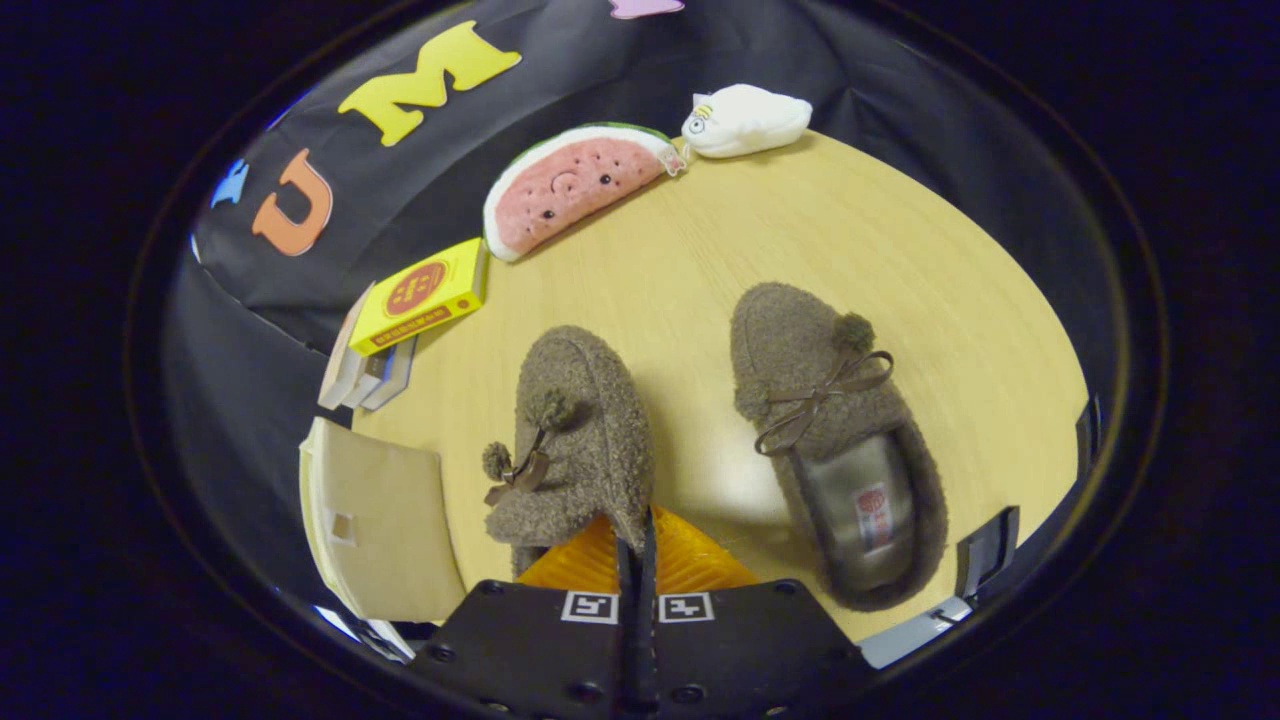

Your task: Open the storage box then place both shoes into the box .Put the left shoe in first, then the right shoe, with the right side of both shoes facing outward in a uniform manner.

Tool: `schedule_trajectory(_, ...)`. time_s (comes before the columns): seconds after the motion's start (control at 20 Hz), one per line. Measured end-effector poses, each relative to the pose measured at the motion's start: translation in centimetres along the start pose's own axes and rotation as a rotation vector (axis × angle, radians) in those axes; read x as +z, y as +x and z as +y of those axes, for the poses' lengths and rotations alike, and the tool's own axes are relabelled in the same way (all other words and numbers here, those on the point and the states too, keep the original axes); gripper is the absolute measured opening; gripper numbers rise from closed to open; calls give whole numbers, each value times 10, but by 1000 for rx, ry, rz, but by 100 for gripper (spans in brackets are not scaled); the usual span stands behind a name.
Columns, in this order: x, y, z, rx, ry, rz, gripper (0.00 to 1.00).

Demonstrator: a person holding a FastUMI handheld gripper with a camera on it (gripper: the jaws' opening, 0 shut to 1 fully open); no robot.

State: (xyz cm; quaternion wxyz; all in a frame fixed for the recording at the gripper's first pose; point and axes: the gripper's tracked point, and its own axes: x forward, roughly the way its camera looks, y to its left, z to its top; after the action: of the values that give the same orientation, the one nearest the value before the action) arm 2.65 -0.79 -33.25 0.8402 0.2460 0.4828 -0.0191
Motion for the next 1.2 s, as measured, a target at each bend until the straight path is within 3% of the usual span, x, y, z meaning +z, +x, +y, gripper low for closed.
schedule_trajectory(0.35, 3, -82, 146, 107, 4, -165, 0)
schedule_trajectory(0.6, -19, -102, 267, 228, 60, -217, 0)
schedule_trajectory(0.85, -73, -64, 337, 247, 11, -186, 0)
schedule_trajectory(1.2, -134, 11, 360, 150, -66, -126, 0)
